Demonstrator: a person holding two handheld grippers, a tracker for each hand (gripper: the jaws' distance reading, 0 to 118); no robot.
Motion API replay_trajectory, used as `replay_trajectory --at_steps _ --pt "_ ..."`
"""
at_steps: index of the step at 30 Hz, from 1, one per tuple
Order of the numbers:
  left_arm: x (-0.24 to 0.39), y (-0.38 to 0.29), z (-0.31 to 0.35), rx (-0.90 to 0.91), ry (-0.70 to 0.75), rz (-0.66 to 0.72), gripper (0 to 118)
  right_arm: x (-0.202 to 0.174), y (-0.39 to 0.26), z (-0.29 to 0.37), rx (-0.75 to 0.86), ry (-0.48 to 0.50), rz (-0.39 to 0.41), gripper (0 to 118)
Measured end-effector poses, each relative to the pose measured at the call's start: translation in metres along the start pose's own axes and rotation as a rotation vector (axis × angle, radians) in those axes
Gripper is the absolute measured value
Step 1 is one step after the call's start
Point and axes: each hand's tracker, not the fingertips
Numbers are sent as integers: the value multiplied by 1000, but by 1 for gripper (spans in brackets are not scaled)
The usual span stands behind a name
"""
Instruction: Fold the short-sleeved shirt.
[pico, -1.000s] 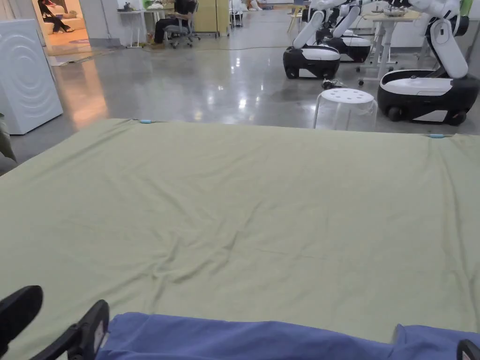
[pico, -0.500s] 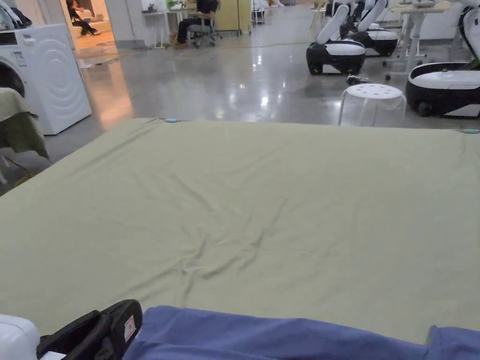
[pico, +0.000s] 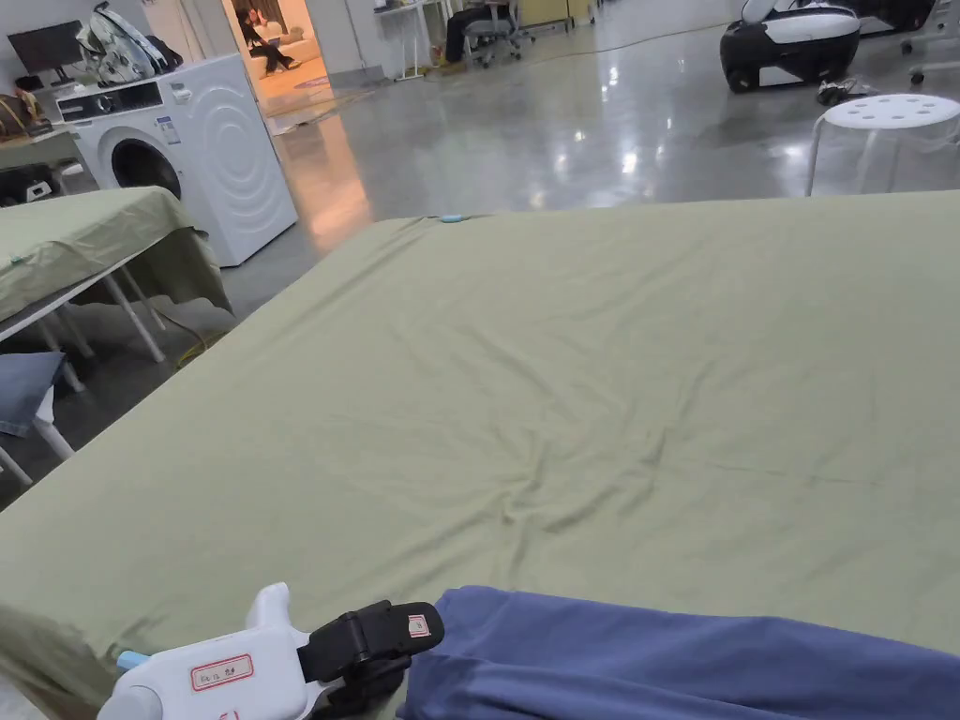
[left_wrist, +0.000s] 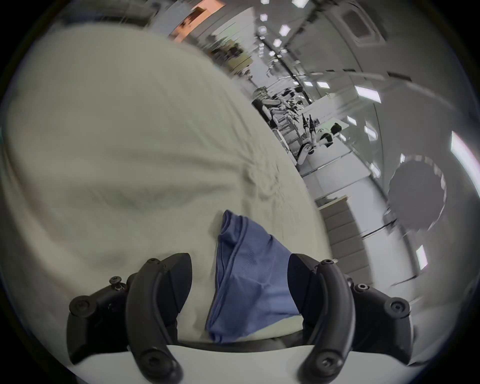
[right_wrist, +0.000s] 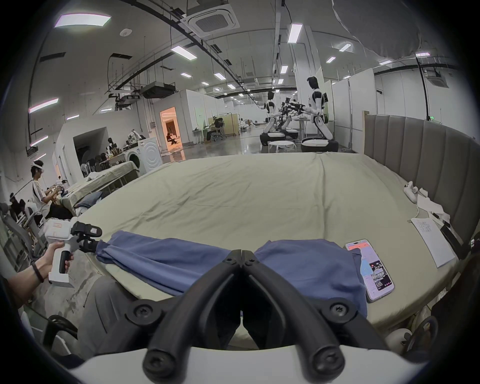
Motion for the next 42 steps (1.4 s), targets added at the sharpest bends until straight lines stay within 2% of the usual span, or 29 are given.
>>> replay_trajectory --at_steps 2,3,4,7,8,9,10,11,13,15,19,21,26,28,32,35,37,40,42 --pt "-12 0 -10 16 -122 108 77 0 0 0 -10 -5 -2 0" --pt "3 -9 -11 36 -176 133 77 0 0 -1 -14 -10 -5 0" --pt "4 -9 -19 17 -189 164 77 0 0 -1 -19 -8 -7 0" --pt "8 -13 -48 -58 -228 154 74 -1 0 -2 -25 -12 -13 0" --pt "11 -15 -55 -89 -240 154 62 -2 0 -3 -28 -10 -11 0" --pt "14 -18 -59 -78 -230 158 42 -4 1 -2 -31 -13 -8 0" --pt "17 -21 -63 -78 -222 162 14 -4 1 -2 -35 -17 -3 0" --pt "19 -23 -68 -89 -189 169 8 -5 1 -2 -36 -17 2 0" --pt "19 -30 -73 -71 -127 188 7 -4 0 -2 -42 -16 3 0" --pt "18 -17 -50 -48 -185 189 7 -3 -1 -1 -48 -17 1 0" --pt "34 0 -12 80 -175 124 7 1 -2 1 -44 -22 -10 0" --pt "47 18 10 97 -125 57 7 3 -2 2 -40 -18 -20 0" --pt "109 49 49 117 111 -236 7 15 -8 0 -40 -9 -57 0" --pt "128 47 38 120 110 -294 7 18 -9 -2 -44 -3 -83 0" --pt "179 -1 -19 46 60 -411 7 22 -4 -3 -42 15 -133 0" --pt "196 -52 -90 -83 -8 -445 7 21 1 5 -18 21 -124 0" --pt "199 -83 -135 -208 -2 -425 7 22 1 11 -5 14 -124 0" --pt "216 -126 -175 -314 -21 -530 7 28 -4 16 -7 3 -129 0" --pt "221 -135 -192 -330 -18 -538 12 33 -8 16 -20 -19 -113 0"
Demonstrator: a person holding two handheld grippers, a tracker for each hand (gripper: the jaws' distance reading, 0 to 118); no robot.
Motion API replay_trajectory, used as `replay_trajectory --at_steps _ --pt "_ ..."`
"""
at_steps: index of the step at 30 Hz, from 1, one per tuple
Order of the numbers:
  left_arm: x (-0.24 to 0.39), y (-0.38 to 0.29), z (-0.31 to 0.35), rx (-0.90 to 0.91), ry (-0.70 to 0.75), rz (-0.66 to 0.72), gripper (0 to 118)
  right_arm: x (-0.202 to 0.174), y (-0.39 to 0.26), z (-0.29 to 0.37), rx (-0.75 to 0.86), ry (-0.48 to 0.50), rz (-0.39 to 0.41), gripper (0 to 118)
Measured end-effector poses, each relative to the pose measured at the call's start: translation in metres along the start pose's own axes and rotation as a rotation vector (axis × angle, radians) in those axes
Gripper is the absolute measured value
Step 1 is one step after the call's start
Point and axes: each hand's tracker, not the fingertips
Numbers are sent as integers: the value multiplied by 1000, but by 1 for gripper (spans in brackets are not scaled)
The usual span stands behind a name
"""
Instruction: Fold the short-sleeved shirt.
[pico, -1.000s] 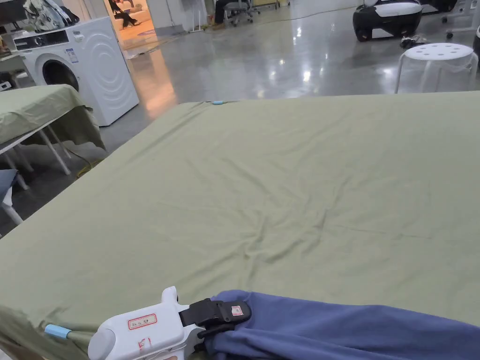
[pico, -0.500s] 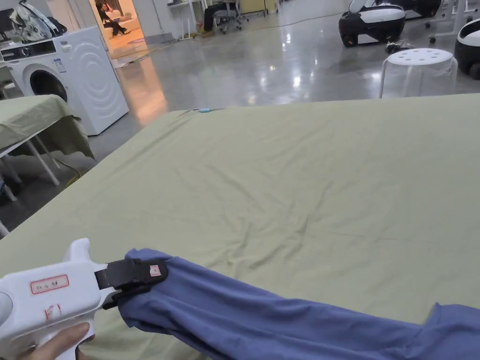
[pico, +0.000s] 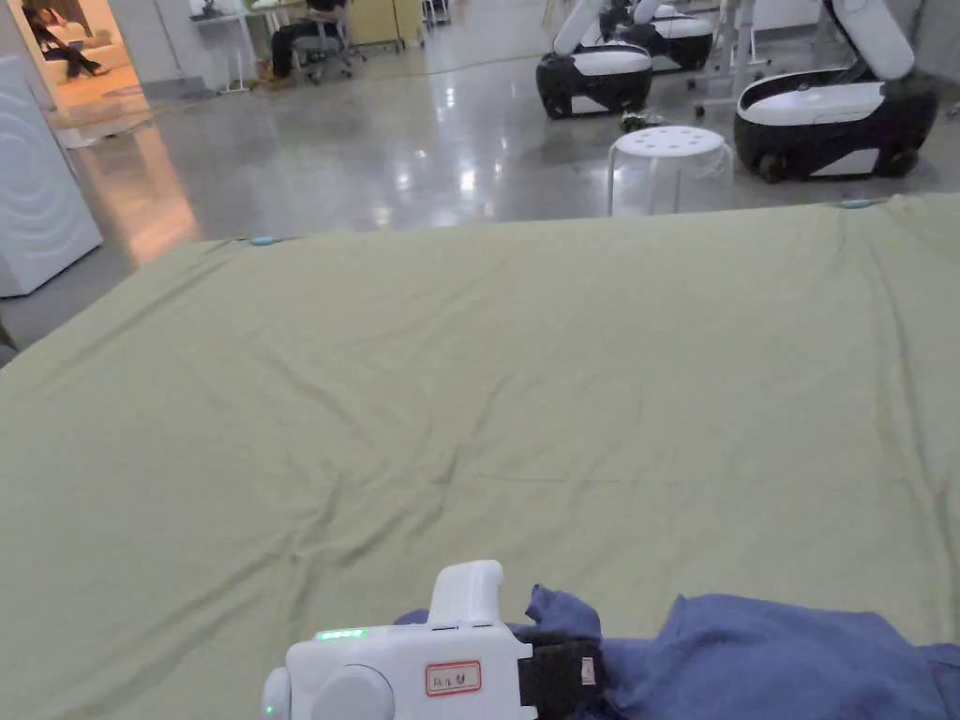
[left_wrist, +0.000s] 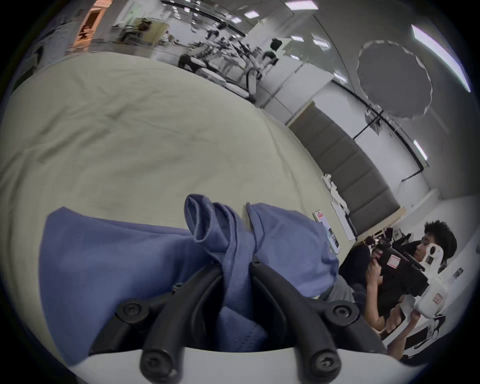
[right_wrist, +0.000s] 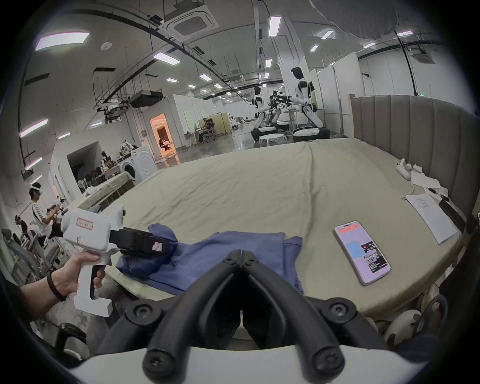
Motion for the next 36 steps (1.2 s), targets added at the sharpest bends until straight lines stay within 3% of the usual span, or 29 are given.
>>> replay_trajectory --at_steps 2,5,9,11,12,13,14,17,20,24,25,27,28,33,36 --pt "9 4 -1 -2 25 -31 20 6 -2 -1 -17 -16 7 0" --pt "11 14 29 81 -54 -31 74 18 -5 1 -17 -20 -8 0" --pt "3 18 64 233 -22 14 74 34 -7 -2 -18 -40 -56 0" --pt "-6 14 58 211 -22 43 72 38 -8 -2 -11 -53 -89 0" --pt "-9 8 51 181 -35 76 65 40 -8 -2 -8 -42 -110 0" --pt "-11 3 40 134 -52 91 46 41 -8 -1 -7 -36 -125 0" --pt "-10 -3 30 96 -55 89 7 42 -8 0 -6 -37 -130 0" --pt "-2 -21 -11 9 -138 100 4 41 -9 0 -13 -49 -120 0" --pt "8 -31 -51 -80 6 58 4 38 -9 0 -25 -57 -100 0" --pt "0 -16 -20 10 -102 119 4 35 -9 -2 -33 -51 -83 0" --pt "-5 -15 1 71 -118 136 11 35 -9 -4 -35 -46 -86 0" --pt "-20 -5 41 167 -160 167 65 35 -9 -8 -43 -35 -89 0" --pt "-32 1 59 180 -116 181 74 32 -9 -9 -40 -35 -88 0" --pt "-102 -6 122 228 15 304 74 26 -11 -14 -53 5 -96 0" --pt "-131 -26 112 221 -83 464 74 21 -13 -15 -62 11 -82 0"
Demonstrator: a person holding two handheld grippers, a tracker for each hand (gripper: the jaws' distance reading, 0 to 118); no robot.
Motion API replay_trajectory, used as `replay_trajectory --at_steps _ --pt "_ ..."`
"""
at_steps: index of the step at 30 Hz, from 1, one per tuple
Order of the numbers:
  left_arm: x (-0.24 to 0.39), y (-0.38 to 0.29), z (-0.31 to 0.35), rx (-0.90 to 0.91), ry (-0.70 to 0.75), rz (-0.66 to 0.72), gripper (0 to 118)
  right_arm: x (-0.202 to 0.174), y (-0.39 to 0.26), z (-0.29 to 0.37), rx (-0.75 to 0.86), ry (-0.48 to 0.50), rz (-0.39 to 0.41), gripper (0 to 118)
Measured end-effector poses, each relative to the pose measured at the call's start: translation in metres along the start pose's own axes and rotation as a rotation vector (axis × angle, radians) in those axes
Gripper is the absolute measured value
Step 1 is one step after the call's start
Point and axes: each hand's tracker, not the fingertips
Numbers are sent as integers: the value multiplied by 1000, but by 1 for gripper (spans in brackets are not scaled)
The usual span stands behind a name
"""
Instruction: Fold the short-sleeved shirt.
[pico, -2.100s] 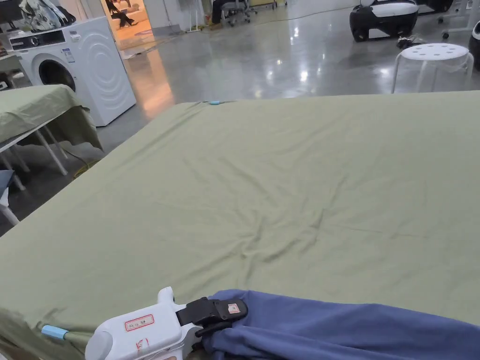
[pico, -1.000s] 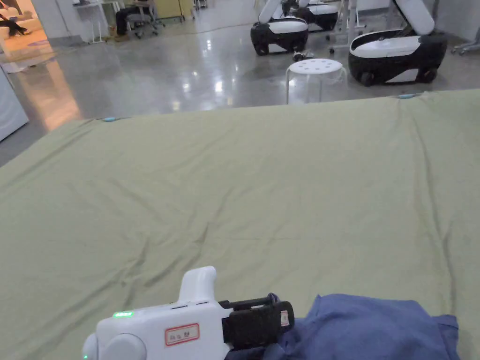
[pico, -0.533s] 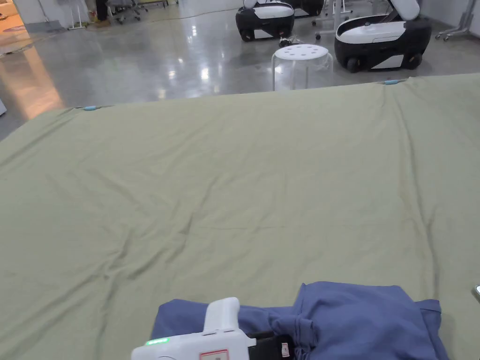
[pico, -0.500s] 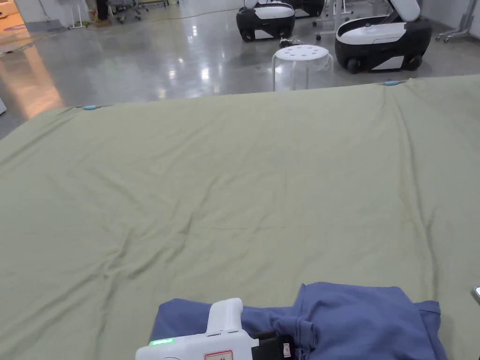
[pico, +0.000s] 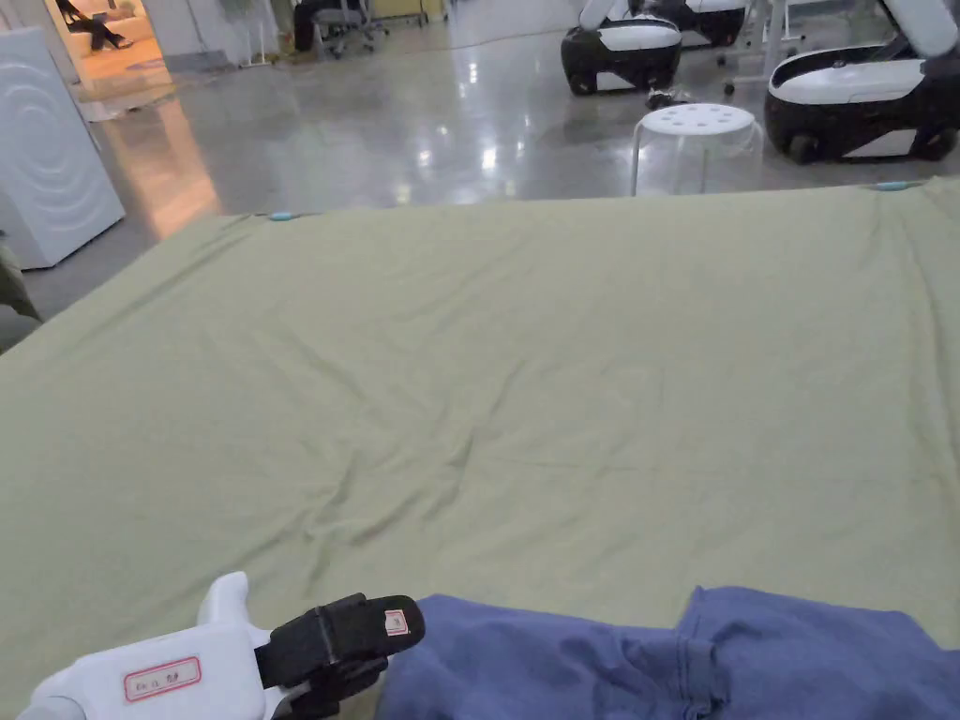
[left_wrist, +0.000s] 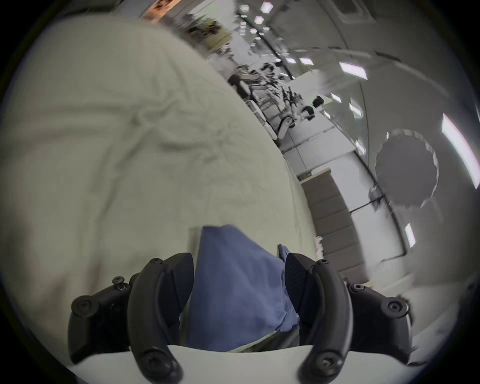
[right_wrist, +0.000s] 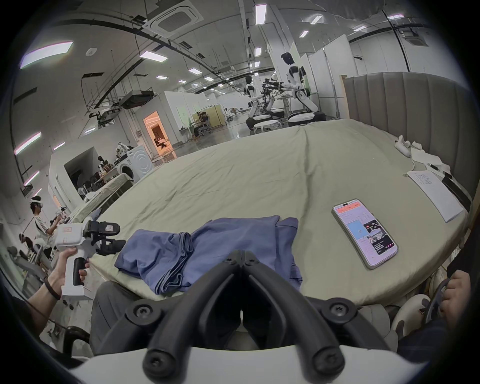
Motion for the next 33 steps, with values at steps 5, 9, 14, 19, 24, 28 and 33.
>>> replay_trajectory --at_steps 5,9,14,19,24,28,33 --pt "-17 -24 -39 -31 -166 161 63 -9 2 5 -8 -3 30 0" --pt "-27 -24 -48 -20 -100 146 11 -11 3 13 -2 -40 69 0" --pt "14 3 10 59 -93 17 11 -3 4 16 13 -39 31 0" --pt "85 31 69 143 222 -336 11 3 3 13 21 -18 -2 0" --pt "155 -6 15 77 262 -522 11 3 3 9 20 -3 -70 0" --pt "164 -47 -80 -82 168 -563 11 -1 2 18 19 -20 -51 0" --pt "162 -86 -148 -233 88 -579 11 4 -4 29 0 -76 -3 0"
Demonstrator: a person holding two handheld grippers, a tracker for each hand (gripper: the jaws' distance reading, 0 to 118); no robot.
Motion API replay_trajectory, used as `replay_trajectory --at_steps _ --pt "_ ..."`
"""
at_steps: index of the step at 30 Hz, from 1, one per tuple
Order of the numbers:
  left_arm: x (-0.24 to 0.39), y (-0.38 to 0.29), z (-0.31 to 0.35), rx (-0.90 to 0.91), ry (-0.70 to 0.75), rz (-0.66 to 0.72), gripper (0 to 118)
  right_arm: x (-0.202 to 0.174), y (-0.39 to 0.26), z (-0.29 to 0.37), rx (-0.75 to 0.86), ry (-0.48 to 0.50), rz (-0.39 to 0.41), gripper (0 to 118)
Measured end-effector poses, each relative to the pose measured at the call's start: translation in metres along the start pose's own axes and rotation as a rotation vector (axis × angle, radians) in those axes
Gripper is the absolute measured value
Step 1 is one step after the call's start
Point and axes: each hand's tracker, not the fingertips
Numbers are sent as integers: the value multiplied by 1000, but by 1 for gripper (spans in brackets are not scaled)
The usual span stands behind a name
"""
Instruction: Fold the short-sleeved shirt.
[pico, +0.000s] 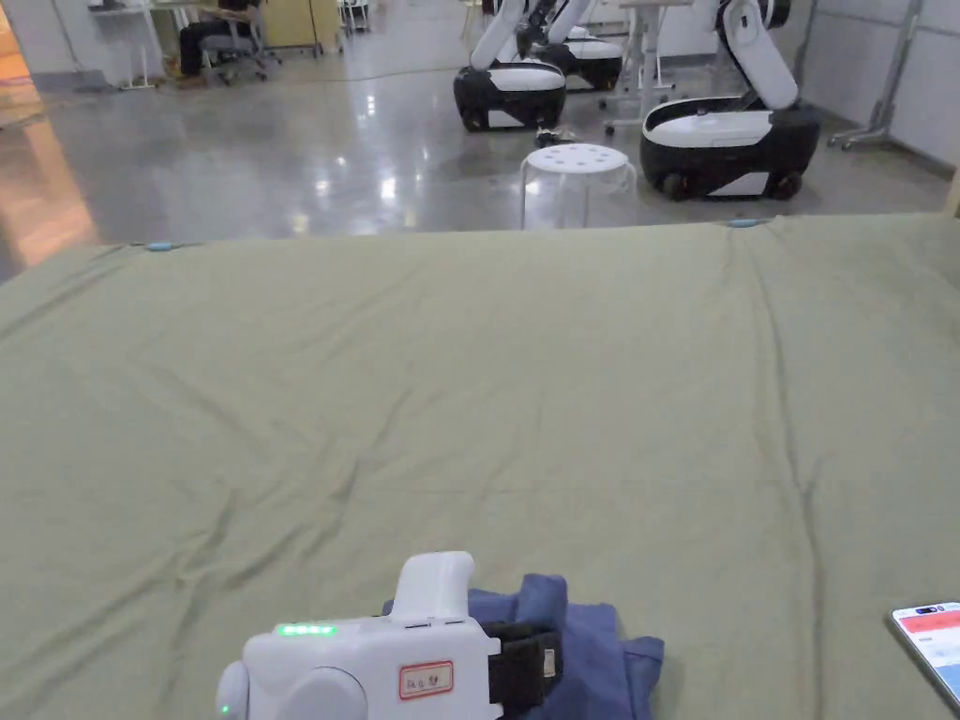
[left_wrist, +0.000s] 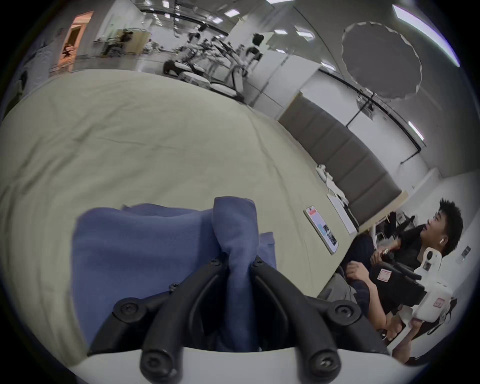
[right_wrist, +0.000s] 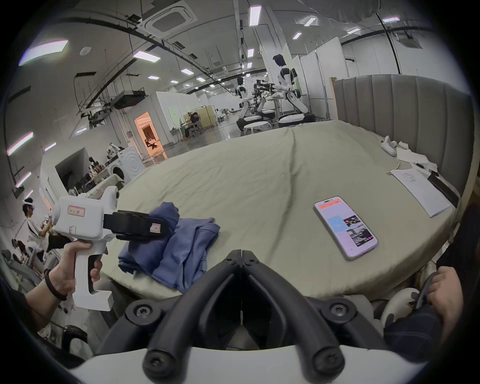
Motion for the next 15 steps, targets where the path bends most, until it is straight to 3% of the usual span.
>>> replay_trajectory --at_steps 1,2,5,6,9,10,11,13,15 --pt "2 1 0 -1 3 -21 13 3 -1 1 -6 -10 5 0" --pt "2 2 5 17 -25 -20 24 5 -3 1 -7 -21 7 0" --pt "-9 10 36 110 -161 1 69 17 -8 -7 -33 -27 -30 0" --pt "-12 11 47 146 -155 27 69 19 -9 -9 -36 -25 -42 0" --pt "-24 8 58 170 -146 108 59 21 -9 -17 -40 -26 -52 0" --pt "-26 6 52 162 -150 102 42 20 -9 -19 -39 -26 -54 0" --pt "-27 5 44 148 -163 94 5 19 -8 -20 -38 -23 -58 0" --pt "-10 0 21 120 -124 50 4 15 -6 -19 -40 -1 -64 0" --pt "2 -3 -13 -34 -147 42 4 9 -6 -17 -40 12 -54 0"
